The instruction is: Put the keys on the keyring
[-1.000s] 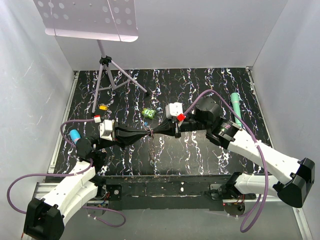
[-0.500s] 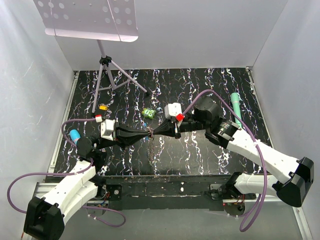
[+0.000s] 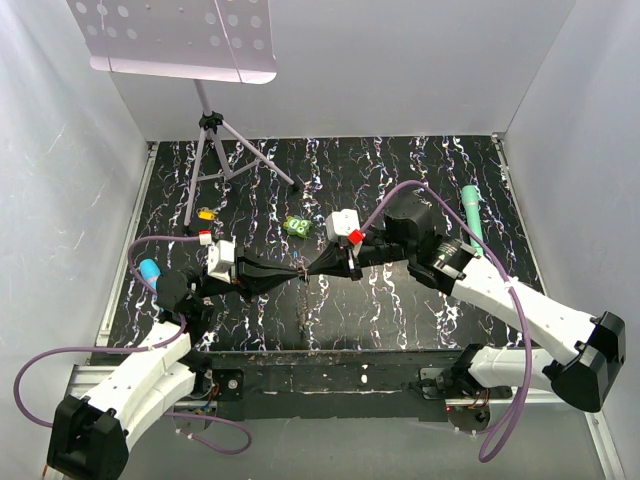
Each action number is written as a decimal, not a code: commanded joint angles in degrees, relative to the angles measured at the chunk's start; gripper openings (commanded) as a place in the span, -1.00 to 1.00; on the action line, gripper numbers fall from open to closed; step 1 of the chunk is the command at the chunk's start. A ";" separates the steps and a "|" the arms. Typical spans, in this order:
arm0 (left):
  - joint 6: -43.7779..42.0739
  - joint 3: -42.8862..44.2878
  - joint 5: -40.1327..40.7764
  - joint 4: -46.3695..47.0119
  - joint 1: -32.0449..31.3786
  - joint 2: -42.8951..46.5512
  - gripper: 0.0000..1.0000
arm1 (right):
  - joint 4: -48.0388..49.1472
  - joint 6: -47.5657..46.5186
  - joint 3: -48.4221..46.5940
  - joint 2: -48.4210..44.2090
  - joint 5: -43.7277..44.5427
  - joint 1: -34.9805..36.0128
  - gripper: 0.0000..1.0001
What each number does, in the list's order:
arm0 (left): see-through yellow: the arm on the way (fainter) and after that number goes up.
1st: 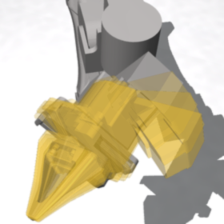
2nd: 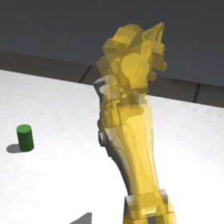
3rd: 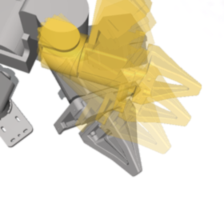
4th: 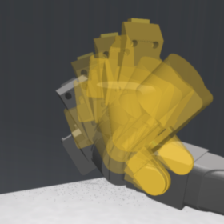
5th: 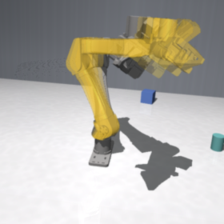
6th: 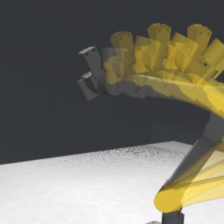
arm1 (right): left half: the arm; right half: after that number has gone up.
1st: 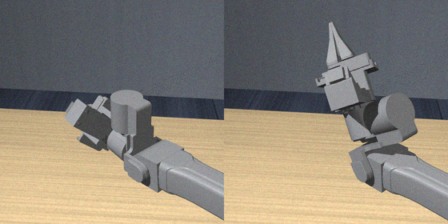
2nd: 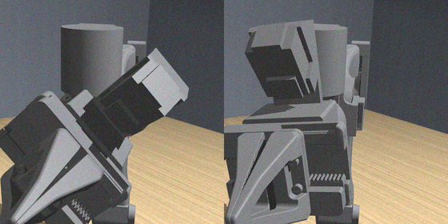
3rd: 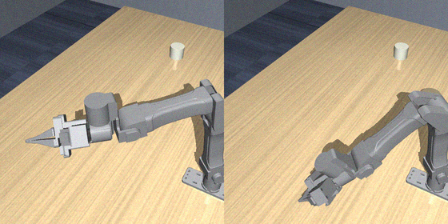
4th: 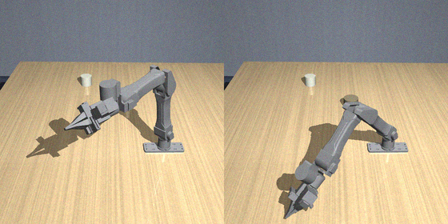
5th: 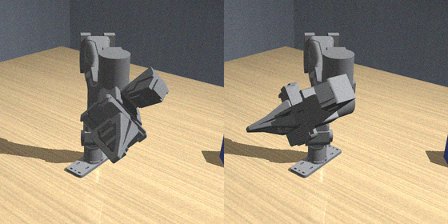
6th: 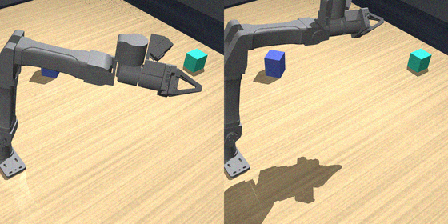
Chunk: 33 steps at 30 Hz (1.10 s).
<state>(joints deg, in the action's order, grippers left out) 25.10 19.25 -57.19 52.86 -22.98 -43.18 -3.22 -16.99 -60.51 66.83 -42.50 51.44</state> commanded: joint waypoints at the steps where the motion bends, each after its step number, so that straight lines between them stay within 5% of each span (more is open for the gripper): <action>1: -1.64 2.46 0.50 -1.27 0.22 0.64 -1.00 | -0.11 -1.11 -3.65 0.23 -3.29 0.33 -0.97; 26: -3.48 3.08 -0.29 -4.17 0.31 1.08 -1.00 | -4.07 -1.38 -6.20 2.78 -5.14 0.33 -0.97; 27: -3.48 3.08 -0.47 -10.17 0.31 0.99 -1.00 | -4.16 -1.20 -6.37 2.87 -5.14 0.33 -0.97; 28: -3.48 2.99 -0.38 -4.23 0.22 1.08 -1.00 | -4.16 -1.20 -6.29 2.96 -5.14 0.33 -0.97; 33: -3.48 3.08 -0.29 -4.08 0.31 0.99 -1.00 | -4.77 -1.11 -6.81 3.40 -5.22 0.33 -0.97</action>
<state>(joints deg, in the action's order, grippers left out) 22.52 19.88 -59.31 47.64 -22.96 -42.52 -9.41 -18.22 -64.07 69.89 -44.84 51.37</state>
